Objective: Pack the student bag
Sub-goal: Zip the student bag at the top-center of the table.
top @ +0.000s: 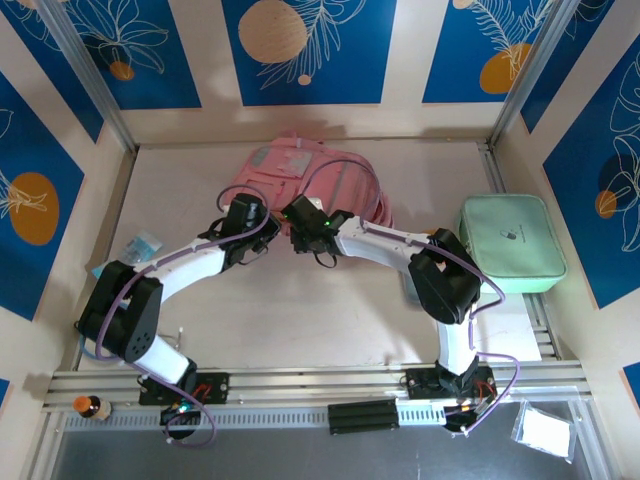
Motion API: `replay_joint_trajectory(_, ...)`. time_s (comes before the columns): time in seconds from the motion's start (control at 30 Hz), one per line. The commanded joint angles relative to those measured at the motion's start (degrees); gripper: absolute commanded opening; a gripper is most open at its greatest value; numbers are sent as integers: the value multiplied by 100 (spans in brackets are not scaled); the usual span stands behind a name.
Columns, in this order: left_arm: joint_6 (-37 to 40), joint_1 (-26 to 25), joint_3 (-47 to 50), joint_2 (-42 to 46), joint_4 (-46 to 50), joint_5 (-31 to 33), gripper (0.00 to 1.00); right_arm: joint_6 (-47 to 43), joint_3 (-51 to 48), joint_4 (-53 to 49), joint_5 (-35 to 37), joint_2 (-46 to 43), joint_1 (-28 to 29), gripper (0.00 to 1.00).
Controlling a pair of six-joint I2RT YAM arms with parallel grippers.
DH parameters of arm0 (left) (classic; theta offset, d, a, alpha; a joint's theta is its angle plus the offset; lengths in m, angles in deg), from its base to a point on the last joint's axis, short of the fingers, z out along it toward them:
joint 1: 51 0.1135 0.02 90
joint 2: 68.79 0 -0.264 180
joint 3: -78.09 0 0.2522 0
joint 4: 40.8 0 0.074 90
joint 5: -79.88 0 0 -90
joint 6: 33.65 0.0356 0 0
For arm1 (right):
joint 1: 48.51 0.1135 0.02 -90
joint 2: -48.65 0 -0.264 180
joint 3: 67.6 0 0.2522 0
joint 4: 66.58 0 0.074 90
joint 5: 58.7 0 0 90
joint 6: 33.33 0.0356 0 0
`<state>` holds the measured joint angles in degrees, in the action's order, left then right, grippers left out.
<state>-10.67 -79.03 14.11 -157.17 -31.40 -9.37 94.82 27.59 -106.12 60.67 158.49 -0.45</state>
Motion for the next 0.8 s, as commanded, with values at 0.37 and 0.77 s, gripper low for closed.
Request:
replay_joint_trajectory(0.37, 400, -97, -276, 102, -181, 46, 0, -132, -1068, 341, 804, -587, -259, 15)
replay_joint_trajectory(0.77, 523, -88, -322, 128, -119, 61, 0, -492, -1397, 726, 357, -872, -461, 17)
